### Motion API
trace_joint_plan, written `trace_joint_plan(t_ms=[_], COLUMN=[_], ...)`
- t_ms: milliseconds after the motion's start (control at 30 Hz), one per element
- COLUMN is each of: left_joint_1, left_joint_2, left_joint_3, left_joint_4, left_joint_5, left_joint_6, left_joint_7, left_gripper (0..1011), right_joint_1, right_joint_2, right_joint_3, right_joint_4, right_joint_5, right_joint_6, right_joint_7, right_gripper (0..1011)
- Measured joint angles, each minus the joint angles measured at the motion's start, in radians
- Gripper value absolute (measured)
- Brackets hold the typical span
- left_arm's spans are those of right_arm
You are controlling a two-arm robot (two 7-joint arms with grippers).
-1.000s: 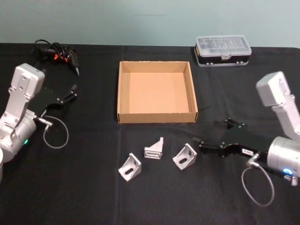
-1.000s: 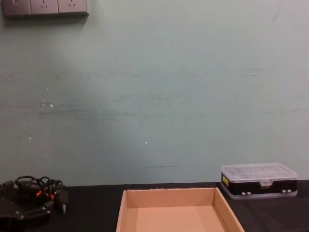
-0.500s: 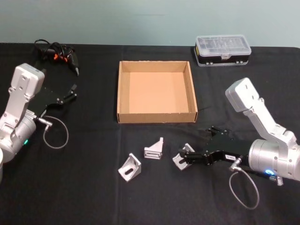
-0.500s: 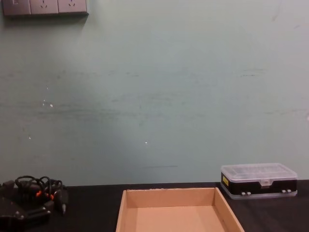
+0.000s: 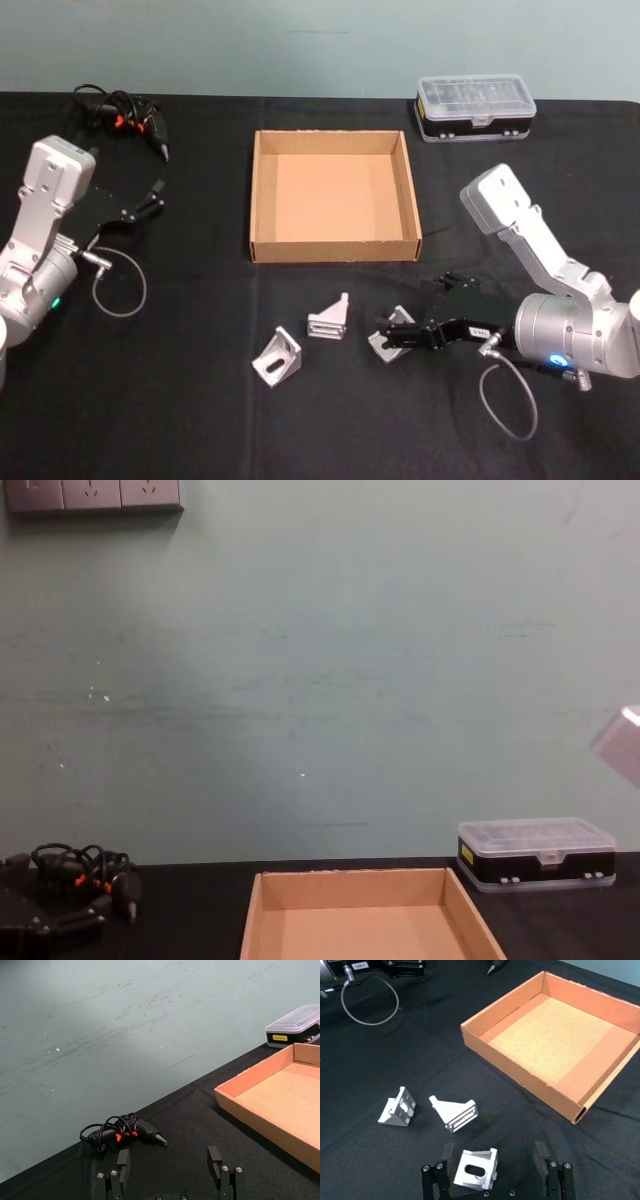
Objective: Use one hand to pick up the angle iron from the table and place it into the box.
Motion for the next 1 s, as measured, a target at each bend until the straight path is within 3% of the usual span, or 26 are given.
trace_joint_plan(t_ms=[800,1000], left_joint_1=[0.0,0.0], left_joint_2=[0.0,0.0], left_joint_3=[0.0,0.0], left_joint_4=[0.0,0.0], left_joint_5=[0.0,0.0], left_joint_6=[0.0,0.0], left_joint_7=[0.0,0.0], left_gripper=[1011,1011], right_joint_1=[-0.003,-0.008], right_joint_2=[-0.032,-0.035], right_joint_3=[-0.006,0.0], right_joint_4=[0.029,0.029], right_joint_5=[-0.042,-0.051], right_joint_6=[0.023,0.012], right_joint_7=[0.011,0.013], right_gripper=[1004,889])
